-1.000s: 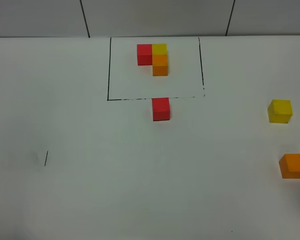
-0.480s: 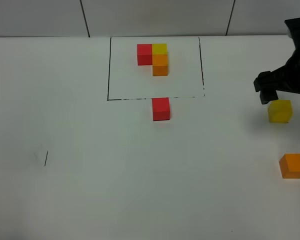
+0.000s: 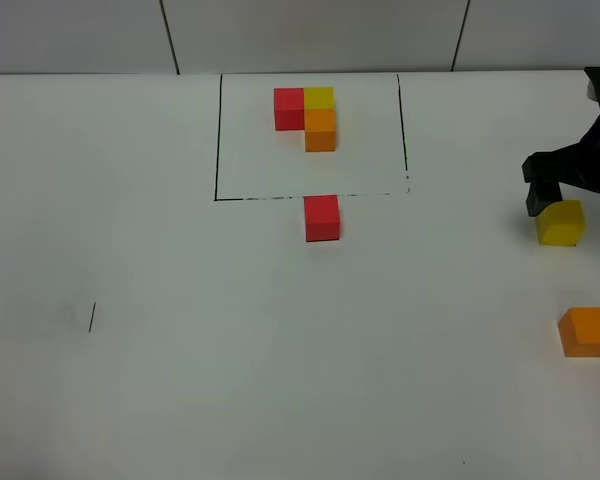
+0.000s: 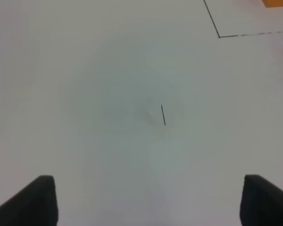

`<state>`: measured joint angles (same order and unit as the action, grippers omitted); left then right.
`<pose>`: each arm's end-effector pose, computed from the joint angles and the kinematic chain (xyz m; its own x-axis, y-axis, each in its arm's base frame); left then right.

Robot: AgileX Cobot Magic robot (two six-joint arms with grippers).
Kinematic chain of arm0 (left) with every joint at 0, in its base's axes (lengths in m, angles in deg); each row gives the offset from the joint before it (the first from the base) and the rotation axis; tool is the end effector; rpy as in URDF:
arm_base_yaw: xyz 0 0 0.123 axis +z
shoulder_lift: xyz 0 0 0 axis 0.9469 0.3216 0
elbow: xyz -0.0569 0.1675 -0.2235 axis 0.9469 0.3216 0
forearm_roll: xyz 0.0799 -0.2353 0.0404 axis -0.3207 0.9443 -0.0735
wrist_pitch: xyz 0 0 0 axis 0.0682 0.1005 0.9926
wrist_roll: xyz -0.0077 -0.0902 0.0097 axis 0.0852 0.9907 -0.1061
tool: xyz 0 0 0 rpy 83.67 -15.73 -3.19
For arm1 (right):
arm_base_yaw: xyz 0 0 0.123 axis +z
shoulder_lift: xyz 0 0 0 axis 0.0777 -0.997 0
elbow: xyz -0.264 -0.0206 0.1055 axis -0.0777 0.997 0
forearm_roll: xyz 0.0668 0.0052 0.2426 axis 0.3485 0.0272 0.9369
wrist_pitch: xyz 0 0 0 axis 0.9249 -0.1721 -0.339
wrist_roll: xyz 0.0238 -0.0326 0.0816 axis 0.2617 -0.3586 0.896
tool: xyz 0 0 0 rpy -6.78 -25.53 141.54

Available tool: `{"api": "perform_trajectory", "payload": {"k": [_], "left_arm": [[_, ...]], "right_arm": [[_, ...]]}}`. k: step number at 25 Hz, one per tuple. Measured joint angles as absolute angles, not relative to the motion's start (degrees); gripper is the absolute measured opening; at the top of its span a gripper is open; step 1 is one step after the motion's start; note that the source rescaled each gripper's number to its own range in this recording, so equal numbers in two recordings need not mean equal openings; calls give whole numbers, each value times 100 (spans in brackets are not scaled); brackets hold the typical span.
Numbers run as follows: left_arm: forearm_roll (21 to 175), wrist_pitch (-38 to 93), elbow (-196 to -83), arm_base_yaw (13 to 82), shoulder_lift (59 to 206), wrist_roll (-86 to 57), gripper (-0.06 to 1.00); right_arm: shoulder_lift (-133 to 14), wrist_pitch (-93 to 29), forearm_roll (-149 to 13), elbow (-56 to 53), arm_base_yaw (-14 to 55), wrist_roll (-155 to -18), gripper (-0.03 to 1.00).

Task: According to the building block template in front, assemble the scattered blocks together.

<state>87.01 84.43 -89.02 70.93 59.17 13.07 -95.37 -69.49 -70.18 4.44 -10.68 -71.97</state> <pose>-0.0059 -0.0035 0.2782 -0.4441 0.0877 -0.8917 0.0786 0.9952 0.0587 0.3768 -0.0344 0.1810 -0.9715 0.0297 -0.2350 0.0177 0.9984 0.0529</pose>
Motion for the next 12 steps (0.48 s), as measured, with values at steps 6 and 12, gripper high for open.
{"api": "perform_trajectory", "payload": {"k": [6, 12], "left_arm": [[8701, 8443, -8902, 7093, 5917, 1307, 74], [8701, 8443, -8902, 7093, 5917, 1307, 74]], "right_arm": [[-9769, -6682, -7060, 433, -1092, -7235, 76], [-9942, -6439, -7155, 426, -1092, -7235, 76]]}}
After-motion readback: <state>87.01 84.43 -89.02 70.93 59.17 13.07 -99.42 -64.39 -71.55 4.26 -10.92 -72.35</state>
